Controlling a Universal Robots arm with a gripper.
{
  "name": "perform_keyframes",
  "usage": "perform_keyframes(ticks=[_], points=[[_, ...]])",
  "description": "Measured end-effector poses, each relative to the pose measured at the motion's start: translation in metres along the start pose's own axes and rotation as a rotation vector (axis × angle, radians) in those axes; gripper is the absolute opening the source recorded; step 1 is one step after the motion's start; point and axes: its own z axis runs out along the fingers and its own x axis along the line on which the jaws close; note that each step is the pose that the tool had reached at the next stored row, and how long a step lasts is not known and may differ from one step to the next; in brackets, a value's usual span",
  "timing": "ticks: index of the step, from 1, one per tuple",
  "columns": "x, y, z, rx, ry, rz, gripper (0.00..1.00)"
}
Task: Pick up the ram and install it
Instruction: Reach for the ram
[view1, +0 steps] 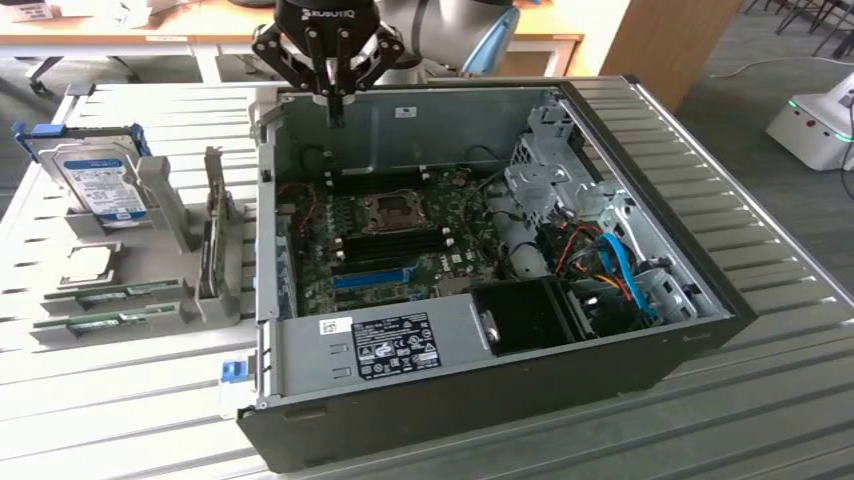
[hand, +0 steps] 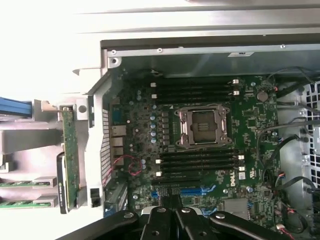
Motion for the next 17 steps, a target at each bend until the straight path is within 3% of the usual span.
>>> perform_keyframes(ticks=[17], points=[[0.036, -0.0025, 0.0003, 0.0001, 0.0017, 0.0, 0.11]])
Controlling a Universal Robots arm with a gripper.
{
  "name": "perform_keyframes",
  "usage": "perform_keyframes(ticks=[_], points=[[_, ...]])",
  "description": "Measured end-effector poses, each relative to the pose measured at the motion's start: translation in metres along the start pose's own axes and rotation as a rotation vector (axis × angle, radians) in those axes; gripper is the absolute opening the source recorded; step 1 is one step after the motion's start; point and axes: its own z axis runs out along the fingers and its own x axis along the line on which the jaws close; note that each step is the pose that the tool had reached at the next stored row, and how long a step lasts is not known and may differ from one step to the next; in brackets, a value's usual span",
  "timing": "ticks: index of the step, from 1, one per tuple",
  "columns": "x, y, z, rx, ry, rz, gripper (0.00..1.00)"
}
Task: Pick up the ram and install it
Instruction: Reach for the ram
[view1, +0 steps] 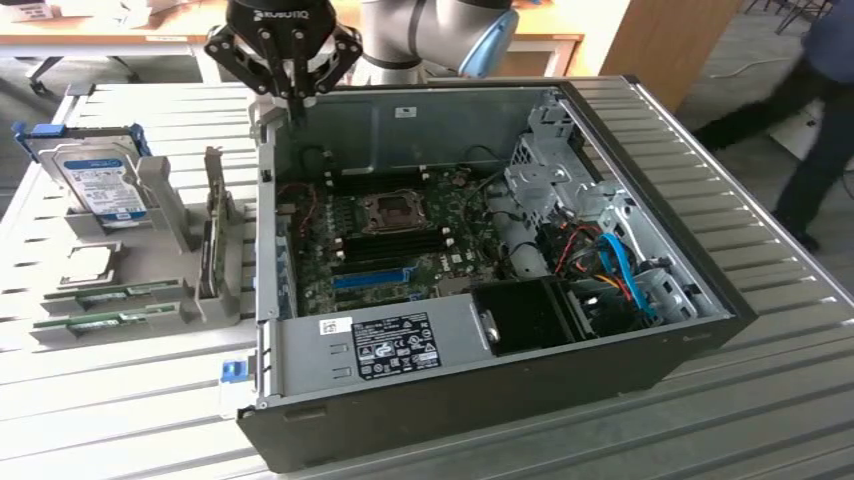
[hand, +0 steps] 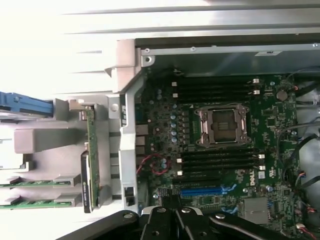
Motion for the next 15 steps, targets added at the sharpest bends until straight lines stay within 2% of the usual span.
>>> perform_keyframes(ticks=[15], points=[[0.038, -0.0024, 0.0004, 0.0001, 0.0028, 0.0, 0.11]])
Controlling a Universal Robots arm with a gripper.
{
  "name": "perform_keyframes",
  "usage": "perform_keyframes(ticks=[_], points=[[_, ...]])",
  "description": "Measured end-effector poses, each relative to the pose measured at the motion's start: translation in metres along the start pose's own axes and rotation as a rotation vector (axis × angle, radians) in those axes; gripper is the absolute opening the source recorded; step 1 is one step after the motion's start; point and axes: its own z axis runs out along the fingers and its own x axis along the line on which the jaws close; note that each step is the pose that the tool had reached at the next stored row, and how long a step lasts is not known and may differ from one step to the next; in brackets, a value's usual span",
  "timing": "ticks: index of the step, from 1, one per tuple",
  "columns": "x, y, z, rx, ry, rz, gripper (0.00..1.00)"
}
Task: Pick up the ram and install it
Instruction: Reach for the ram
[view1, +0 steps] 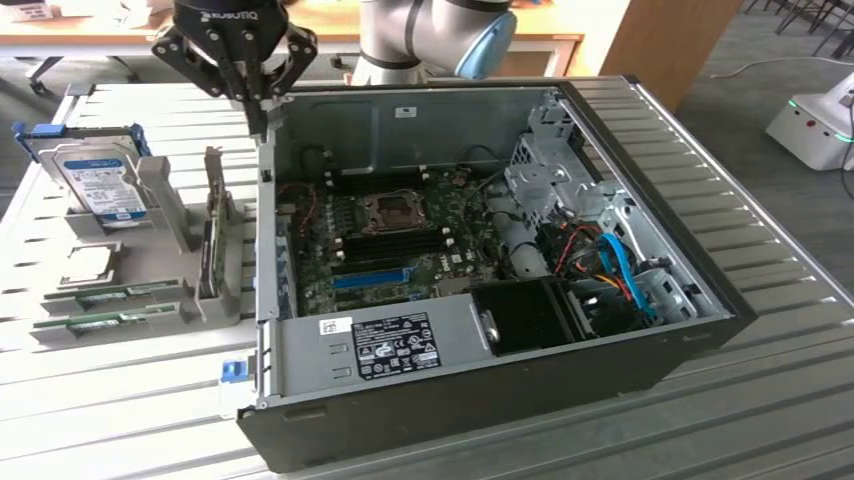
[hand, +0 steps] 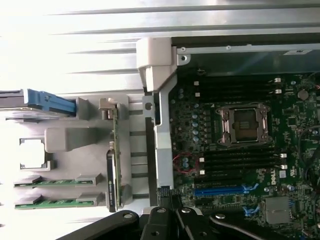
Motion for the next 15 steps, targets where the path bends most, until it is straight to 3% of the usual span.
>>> perform_keyframes(ticks=[15], points=[[0.04, -0.0021, 0.0005, 0.0003, 0.0031, 0.0, 0.11]])
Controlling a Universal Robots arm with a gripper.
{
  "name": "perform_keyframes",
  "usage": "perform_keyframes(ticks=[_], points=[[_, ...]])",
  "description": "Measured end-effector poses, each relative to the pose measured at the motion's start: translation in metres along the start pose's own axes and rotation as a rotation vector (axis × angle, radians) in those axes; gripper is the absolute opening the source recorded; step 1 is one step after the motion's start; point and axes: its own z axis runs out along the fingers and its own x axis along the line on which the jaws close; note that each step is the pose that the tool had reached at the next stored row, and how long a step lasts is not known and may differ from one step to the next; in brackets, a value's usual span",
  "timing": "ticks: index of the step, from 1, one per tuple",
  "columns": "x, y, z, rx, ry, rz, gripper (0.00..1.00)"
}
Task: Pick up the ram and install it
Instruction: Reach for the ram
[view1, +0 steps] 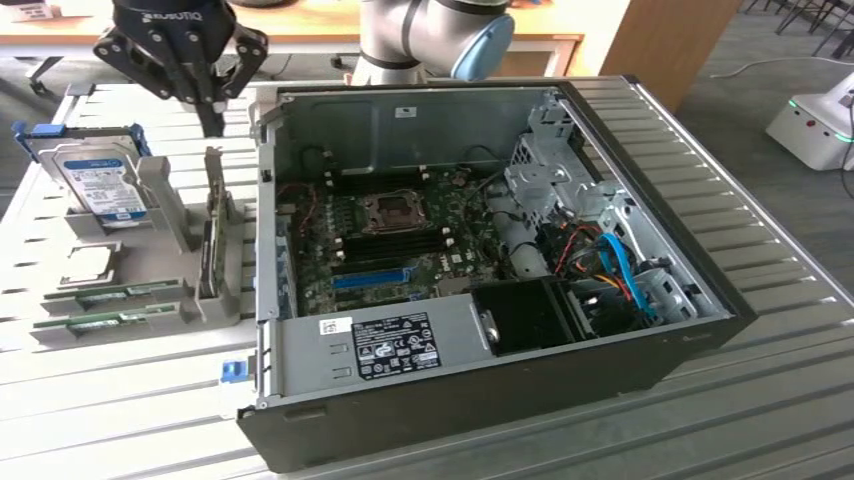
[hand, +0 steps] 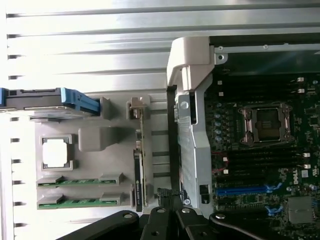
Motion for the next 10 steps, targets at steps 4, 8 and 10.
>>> perform_keyframes(ticks=[4, 8, 10], points=[[0.011, -0.0007, 0.0001, 0.0, 0.0007, 0.0, 0.11], [0.022, -0.0013, 0.0003, 0.0001, 0.0015, 0.0, 0.11], [0.027, -0.0017, 0.0004, 0.0001, 0.0019, 0.0, 0.11]])
